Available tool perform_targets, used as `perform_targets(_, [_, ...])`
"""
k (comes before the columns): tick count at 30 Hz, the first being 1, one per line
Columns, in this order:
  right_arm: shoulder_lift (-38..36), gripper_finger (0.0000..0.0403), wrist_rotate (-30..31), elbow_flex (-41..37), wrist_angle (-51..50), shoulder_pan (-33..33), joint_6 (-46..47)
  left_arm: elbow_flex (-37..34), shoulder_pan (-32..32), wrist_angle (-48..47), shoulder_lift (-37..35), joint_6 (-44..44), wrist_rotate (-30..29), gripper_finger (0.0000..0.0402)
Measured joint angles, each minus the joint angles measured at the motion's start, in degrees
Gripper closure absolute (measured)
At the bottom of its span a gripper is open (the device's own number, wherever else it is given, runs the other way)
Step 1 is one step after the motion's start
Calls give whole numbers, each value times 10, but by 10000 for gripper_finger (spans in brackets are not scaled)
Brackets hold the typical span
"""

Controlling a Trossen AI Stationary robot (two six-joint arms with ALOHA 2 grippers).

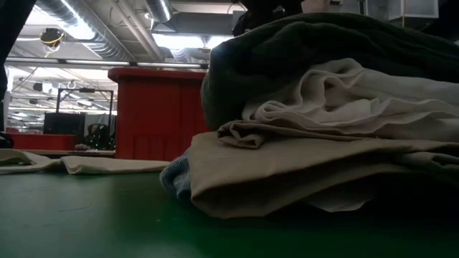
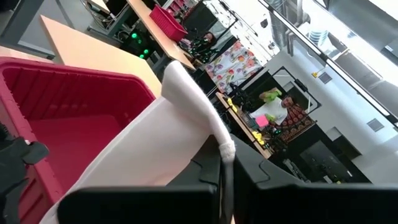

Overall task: Fold Laundry from Bin
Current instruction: Remove the white underwear from the red bin

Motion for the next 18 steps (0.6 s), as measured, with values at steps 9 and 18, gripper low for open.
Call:
perform_targets(9, [0, 391, 0, 0, 2, 0, 6, 0, -17, 12, 0, -4, 0, 234])
perform_targets(18, [0, 391, 20, 0, 30, 0, 44, 0, -18, 11, 0, 30, -85, 234])
